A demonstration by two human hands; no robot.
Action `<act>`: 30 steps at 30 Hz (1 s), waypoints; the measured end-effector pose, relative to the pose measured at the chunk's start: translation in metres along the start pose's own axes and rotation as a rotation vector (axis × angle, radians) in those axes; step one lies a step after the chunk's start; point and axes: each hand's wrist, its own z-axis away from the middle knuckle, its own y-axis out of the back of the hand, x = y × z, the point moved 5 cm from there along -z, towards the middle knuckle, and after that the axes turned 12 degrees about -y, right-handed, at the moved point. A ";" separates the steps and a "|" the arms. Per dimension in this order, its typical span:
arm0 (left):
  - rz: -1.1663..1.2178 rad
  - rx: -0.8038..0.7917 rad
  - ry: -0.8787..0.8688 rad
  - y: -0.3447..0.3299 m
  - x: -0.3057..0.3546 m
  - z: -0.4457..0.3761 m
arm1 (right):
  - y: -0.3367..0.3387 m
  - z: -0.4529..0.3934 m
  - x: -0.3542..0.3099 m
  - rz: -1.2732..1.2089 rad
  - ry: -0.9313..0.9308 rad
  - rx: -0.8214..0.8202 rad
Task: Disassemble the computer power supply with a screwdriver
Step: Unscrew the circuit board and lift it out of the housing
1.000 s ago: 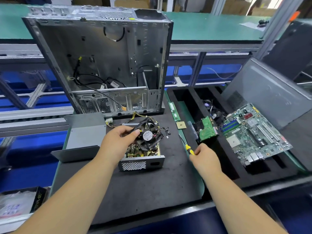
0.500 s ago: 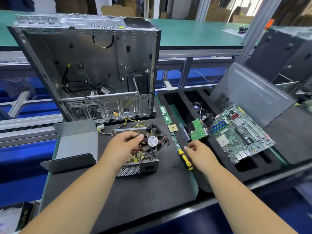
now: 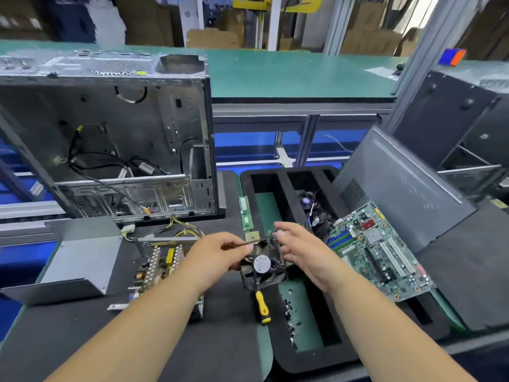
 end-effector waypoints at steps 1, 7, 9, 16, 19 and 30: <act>-0.020 0.005 0.004 -0.006 0.002 -0.003 | 0.008 -0.003 0.000 0.076 0.011 -0.009; -0.072 0.094 0.051 -0.020 0.004 -0.013 | 0.035 -0.030 -0.005 0.294 0.070 0.005; -0.072 0.176 0.071 -0.015 0.001 -0.012 | 0.036 -0.045 -0.004 0.299 0.046 0.019; -0.137 0.480 0.111 0.032 -0.009 0.001 | 0.014 -0.095 -0.013 0.194 -0.005 0.076; -0.132 0.475 0.097 0.054 -0.013 0.003 | -0.019 -0.101 -0.031 0.133 0.014 0.029; -1.136 0.178 -0.295 0.148 -0.001 0.026 | -0.171 -0.100 -0.081 0.233 0.101 -0.105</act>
